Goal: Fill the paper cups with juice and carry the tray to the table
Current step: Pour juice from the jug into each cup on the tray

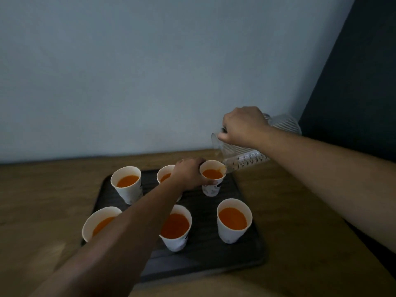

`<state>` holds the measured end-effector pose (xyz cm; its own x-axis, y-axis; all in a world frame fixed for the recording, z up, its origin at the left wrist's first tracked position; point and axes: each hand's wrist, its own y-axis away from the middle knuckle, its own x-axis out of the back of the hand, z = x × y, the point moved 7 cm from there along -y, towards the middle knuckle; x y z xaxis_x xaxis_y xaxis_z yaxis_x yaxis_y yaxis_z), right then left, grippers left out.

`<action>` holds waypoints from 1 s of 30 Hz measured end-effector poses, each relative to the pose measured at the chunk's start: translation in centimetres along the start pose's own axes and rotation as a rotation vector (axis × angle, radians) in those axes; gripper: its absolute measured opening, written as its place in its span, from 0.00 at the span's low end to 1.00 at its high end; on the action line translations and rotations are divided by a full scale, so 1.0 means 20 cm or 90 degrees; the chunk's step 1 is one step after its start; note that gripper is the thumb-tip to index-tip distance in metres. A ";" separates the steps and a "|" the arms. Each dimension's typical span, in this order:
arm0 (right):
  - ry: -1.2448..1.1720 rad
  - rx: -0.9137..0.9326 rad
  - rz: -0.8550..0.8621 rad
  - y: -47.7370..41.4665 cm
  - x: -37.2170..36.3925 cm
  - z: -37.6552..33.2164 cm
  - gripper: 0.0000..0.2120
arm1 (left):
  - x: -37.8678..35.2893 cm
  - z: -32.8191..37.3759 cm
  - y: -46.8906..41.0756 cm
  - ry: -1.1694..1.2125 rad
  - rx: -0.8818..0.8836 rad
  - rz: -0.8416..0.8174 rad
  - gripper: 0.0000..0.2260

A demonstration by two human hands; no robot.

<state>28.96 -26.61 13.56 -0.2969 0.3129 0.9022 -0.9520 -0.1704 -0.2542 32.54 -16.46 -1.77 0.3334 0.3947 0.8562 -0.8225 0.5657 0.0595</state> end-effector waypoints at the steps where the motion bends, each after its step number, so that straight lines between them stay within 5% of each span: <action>1: 0.000 0.005 0.003 0.00 0.00 0.00 0.17 | 0.00 0.00 0.00 0.003 0.000 0.002 0.31; 11: -0.043 -0.037 0.019 0.02 0.00 0.06 0.19 | -0.01 0.01 0.01 -0.015 -0.001 0.020 0.29; 30: -0.584 -0.567 0.121 0.50 -0.22 0.51 0.15 | 0.01 0.02 0.07 -0.055 0.001 0.053 0.29</action>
<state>21.53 -39.19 10.59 -0.6106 -0.4594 0.6451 -0.7274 0.6474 -0.2275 31.29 -15.97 -1.33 0.2227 0.3762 0.8994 -0.8463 0.5326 -0.0132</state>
